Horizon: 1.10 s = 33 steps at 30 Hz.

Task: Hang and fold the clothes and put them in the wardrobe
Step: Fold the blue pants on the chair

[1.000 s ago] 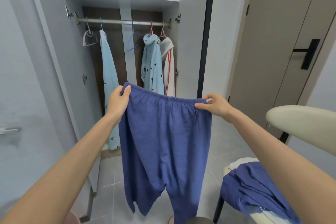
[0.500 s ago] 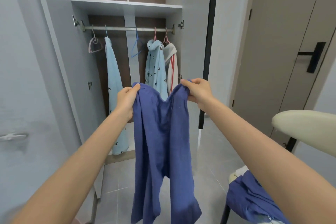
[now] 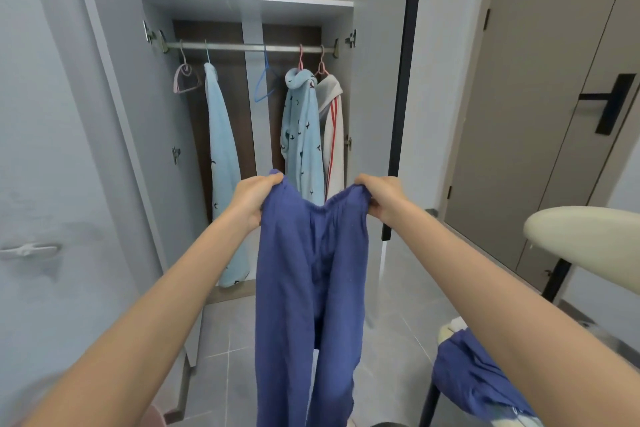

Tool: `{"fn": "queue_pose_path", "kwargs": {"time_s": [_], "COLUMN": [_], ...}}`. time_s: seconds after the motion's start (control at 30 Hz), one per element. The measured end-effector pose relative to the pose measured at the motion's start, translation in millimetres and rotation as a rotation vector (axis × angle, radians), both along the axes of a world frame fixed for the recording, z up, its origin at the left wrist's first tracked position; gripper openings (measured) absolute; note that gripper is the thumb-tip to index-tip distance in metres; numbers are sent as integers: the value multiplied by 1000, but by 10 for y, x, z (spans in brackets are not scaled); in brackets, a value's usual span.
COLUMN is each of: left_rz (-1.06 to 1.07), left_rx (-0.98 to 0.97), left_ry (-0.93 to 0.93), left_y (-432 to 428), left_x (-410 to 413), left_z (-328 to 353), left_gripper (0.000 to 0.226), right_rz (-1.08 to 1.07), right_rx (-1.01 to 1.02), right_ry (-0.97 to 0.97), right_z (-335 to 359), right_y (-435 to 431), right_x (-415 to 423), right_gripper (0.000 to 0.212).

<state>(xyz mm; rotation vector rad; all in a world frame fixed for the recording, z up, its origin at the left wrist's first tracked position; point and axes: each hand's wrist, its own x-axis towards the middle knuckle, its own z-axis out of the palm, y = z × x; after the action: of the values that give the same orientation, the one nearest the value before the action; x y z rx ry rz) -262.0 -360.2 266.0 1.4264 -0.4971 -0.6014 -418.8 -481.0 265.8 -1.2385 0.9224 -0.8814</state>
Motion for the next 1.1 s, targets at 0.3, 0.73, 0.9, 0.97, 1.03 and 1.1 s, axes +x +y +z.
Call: {"fn": "queue_pose_path", "kwargs": {"time_s": [0.3,0.73,0.9,0.97,1.03,1.1], "left_rz": [-181,-283,-331,-365,-394,-378], "left_rx": [42,-95,-140,-137,-147,-170], "left_ry": [-398,-611,-526,-512,-515,-558], "left_y": [-67,-31,3,19,40,41], "left_x": [-127,-253,-272,-274,-297,-320], "left_z": [-152,-165,-132,-126,-122,-121], "left_gripper": [22,11,12,13,13,17], "right_rz": [441,255,265,266,277,305], "right_rx": [-20,-676,-774,-781,-776,-769], "right_ry": [-39,171,172,157,134,109], "right_z": [39,114,180,177,171,187], "right_y": [192,233,258,245,222,236], "right_x": [-5,-15,-49,-51,-48,-65], "right_gripper": [24,12,10,10,9,10]}}
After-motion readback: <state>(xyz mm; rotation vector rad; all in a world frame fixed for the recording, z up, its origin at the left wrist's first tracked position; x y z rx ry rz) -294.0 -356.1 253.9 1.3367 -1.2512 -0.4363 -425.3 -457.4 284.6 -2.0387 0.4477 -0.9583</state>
